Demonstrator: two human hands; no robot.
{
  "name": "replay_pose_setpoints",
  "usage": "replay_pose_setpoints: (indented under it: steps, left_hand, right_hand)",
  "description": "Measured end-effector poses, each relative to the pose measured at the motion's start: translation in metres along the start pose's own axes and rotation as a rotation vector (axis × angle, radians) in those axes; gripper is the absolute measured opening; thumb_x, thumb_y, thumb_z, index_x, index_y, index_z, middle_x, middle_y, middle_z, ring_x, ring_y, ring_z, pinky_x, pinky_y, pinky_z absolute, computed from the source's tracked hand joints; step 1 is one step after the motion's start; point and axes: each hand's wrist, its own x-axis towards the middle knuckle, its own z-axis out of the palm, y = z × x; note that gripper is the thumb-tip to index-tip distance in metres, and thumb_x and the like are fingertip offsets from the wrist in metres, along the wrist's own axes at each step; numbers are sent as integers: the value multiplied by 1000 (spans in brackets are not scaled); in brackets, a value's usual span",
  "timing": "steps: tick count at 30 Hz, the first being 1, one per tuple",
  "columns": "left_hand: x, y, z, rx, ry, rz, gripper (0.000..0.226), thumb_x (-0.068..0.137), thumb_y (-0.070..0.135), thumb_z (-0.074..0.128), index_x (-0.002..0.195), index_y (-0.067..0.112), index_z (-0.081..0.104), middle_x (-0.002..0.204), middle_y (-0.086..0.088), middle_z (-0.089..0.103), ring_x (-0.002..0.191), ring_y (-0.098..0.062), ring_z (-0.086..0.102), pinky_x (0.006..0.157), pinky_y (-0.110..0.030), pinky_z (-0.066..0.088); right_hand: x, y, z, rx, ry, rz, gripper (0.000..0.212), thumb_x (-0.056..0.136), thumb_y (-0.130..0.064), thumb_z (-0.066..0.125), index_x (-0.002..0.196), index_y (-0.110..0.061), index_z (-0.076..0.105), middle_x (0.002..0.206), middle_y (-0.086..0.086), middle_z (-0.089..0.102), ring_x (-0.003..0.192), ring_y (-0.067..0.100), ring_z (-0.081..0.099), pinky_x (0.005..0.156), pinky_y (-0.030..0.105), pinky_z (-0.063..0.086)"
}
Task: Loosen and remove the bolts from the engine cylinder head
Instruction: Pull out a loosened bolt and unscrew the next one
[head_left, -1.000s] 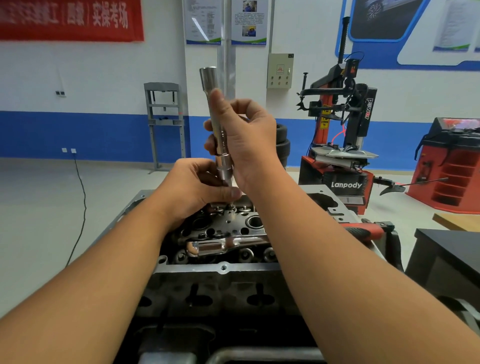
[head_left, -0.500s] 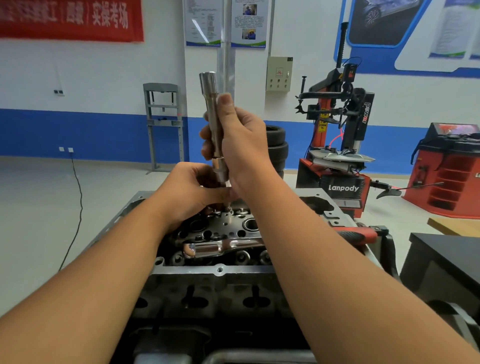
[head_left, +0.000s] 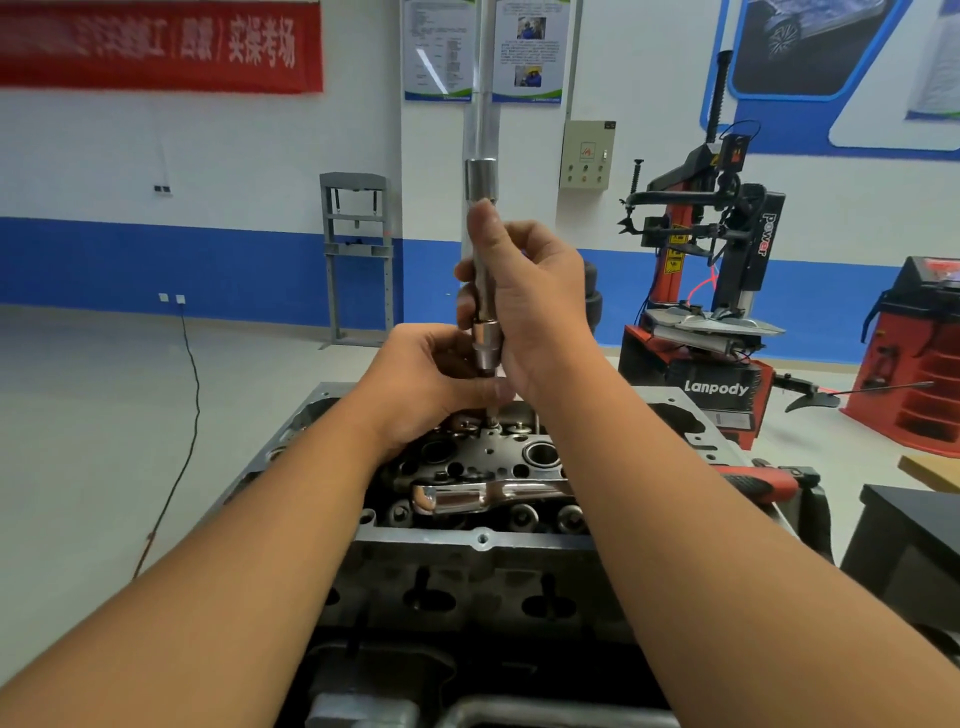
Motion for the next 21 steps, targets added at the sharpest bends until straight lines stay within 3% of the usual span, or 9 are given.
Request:
replay_pose_setpoints:
  steps: [3,7,11,15,18,21]
  left_hand:
    - [0,1,0,-90,-56,-23,33,79,22,83,109,9,77,103,-10,81,98,-27,78,86,-42,63]
    - [-2,5,1,-165,-51,16,28,79,21,77,105,11,75,98,-5,81,90,-18,78,68,-27,61]
    - [-3,6,3,-111,25,43,28,69,23,87,94,13,77,87,-7,80,73,-15,76,60,-21,57]
    - [-4,9,0,-159,-20,3,32,72,26,85,100,12,77,97,-10,80,87,-22,78,67,-29,60]
    - [-5,12,-2,-310,-130,-76,24,88,22,72,107,7,74,99,-10,79,91,-22,78,62,-31,61]
    - [-5,11,-1,-260,-83,-39,12,95,13,66,104,9,73,96,-3,79,90,-15,76,66,-21,57]
  right_hand:
    - [0,-1,-1,-22,24,-20,32,99,-39,68,87,-12,59,69,4,68,49,18,57,47,29,50]
    - [0,-2,2,-44,-15,8,38,106,-43,54,87,-11,61,65,1,61,50,17,55,49,30,50]
    - [-2,-4,1,-12,-37,45,44,108,-46,49,90,-8,65,67,5,66,47,18,54,47,27,49]
    - [-3,-4,-1,-32,-34,-3,30,97,-37,71,91,-11,60,70,5,68,47,19,53,47,28,48]
    - [-3,-5,0,-37,-57,-8,31,104,-37,60,91,-8,61,71,5,70,47,20,55,47,28,49]
    - [-3,-6,1,-29,-64,16,39,108,-41,50,95,-6,63,74,7,74,46,21,56,47,28,48]
